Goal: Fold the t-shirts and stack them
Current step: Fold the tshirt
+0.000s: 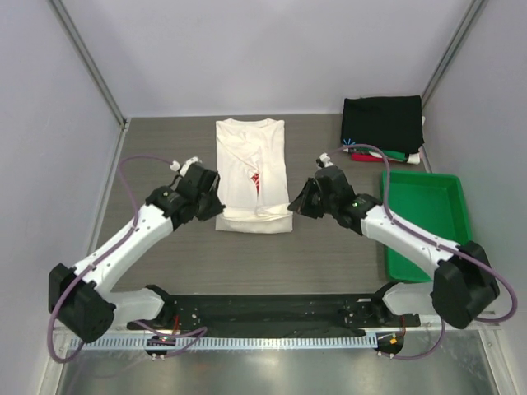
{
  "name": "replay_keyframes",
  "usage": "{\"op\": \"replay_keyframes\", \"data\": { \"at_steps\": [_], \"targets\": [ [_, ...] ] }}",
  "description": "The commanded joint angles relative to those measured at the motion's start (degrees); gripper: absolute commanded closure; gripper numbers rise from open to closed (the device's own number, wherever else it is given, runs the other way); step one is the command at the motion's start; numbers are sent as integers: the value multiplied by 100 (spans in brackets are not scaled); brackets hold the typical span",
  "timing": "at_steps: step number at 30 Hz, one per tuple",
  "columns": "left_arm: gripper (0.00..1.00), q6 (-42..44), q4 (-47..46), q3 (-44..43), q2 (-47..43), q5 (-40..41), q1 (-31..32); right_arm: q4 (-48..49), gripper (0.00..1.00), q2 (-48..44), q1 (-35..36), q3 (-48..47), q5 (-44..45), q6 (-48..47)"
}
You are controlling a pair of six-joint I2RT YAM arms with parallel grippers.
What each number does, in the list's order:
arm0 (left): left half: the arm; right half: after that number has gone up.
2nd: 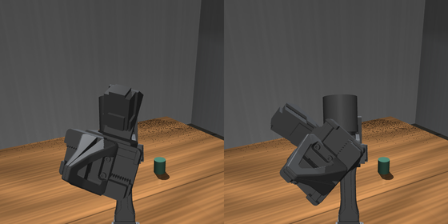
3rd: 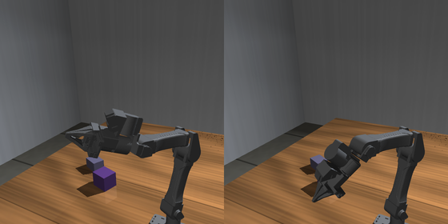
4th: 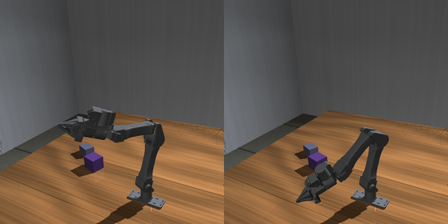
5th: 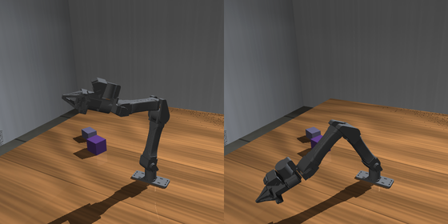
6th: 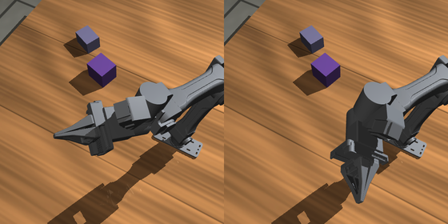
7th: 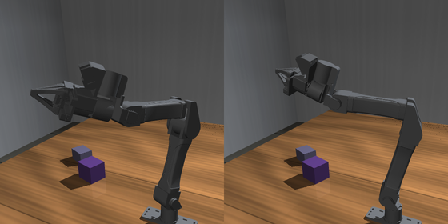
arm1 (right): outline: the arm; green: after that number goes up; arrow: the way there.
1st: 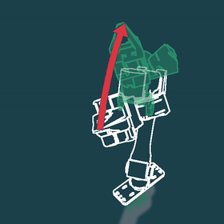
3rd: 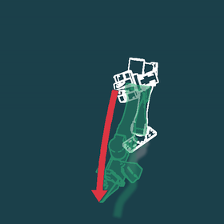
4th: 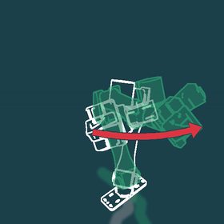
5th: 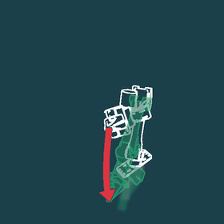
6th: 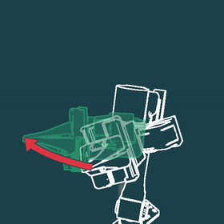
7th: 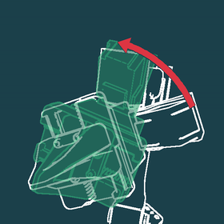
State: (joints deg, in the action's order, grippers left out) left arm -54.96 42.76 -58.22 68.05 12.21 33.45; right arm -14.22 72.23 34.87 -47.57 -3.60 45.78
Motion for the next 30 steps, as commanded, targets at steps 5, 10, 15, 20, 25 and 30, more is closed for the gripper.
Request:
{"op": "replay_keyframes", "data": {
  "at_steps": [5, 10, 15, 20, 25, 30],
  "targets": [
    [100, 934, -295, -1393, 1385, -429, -962, 7, 99, 1388, -683, -1578, -616, -930],
    [100, 1207, -304, -2035, 2394, -745, -1385, -63, 99, 2233, -1026, -2483, -914, -1194],
    [100, 1312, -321, -2675, 3143, -1001, -1728, -125, 99, 2953, -1184, -3099, -1011, -1352],
    [100, 1409, -234, -3292, 3959, -1194, -1860, -134, 99, 3473, -1351, -3486, -1152, -1396],
    [99, 1400, -50, -4342, 4786, -1396, -2061, -291, 89, 4140, -1501, -4223, -1249, -1440],
    [74, 1383, 1618, -7067, 6420, -1984, -2527, -1502, 39, 5642, -1720, -7159, -1381, -1685]
  ]
}}
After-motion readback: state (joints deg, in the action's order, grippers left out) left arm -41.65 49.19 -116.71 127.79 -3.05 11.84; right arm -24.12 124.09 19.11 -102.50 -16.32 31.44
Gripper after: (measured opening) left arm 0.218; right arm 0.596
